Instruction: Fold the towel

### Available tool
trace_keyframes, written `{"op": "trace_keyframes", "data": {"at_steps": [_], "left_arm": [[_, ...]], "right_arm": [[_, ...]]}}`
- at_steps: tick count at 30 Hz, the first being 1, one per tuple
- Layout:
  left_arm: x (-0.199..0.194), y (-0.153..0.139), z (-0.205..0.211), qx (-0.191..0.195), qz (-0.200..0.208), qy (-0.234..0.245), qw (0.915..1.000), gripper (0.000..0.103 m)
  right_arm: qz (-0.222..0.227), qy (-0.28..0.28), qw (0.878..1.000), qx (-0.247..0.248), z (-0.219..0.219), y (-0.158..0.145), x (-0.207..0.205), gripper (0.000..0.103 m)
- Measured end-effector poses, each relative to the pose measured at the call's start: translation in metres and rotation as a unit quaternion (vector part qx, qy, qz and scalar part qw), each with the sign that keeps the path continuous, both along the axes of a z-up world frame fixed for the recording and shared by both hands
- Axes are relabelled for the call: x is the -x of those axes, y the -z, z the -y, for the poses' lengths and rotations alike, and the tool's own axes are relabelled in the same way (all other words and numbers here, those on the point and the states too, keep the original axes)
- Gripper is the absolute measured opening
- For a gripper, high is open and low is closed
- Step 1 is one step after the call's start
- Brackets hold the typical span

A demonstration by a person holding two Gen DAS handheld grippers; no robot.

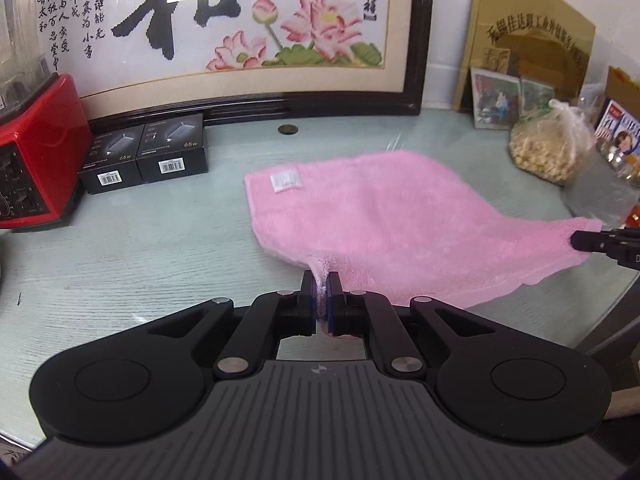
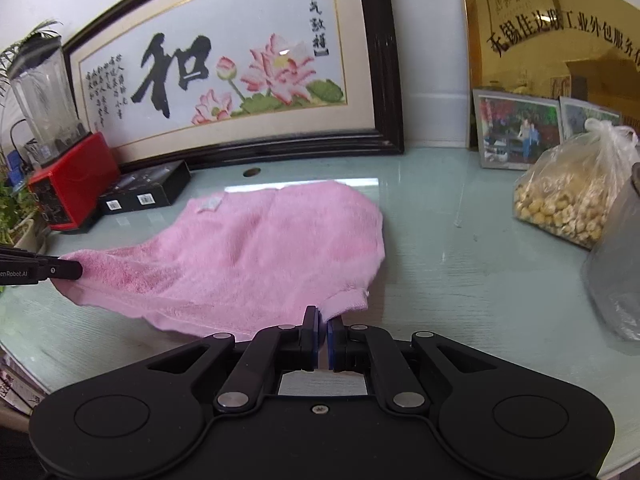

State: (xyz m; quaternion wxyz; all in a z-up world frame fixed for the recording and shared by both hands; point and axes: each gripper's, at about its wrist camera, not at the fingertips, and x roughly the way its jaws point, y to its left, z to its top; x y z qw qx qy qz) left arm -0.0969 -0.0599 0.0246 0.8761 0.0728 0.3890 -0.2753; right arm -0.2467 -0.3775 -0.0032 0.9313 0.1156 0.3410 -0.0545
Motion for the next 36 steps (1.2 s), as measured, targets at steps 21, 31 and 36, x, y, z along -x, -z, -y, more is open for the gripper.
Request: {"op": "trace_keyframes", "data": {"at_steps": [21,31,36], "left_arm": [[-0.128,0.038,0.046,-0.026,0.029,-0.080,0.9960,0.005],[-0.178,0.073,0.073,-0.045,0.018,-0.106,0.9932,0.006],[-0.194,0.080,0.078,-0.047,0.014,-0.113,0.9924,0.011]], "right_arm": [[0.064,0.020,0.996,-0.055,0.036,0.009,-0.109,0.003],[0.042,0.028,0.997,-0.057,0.064,0.040,-0.186,0.003],[0.030,0.041,0.997,-0.058,0.083,0.056,-0.205,0.004]]}}
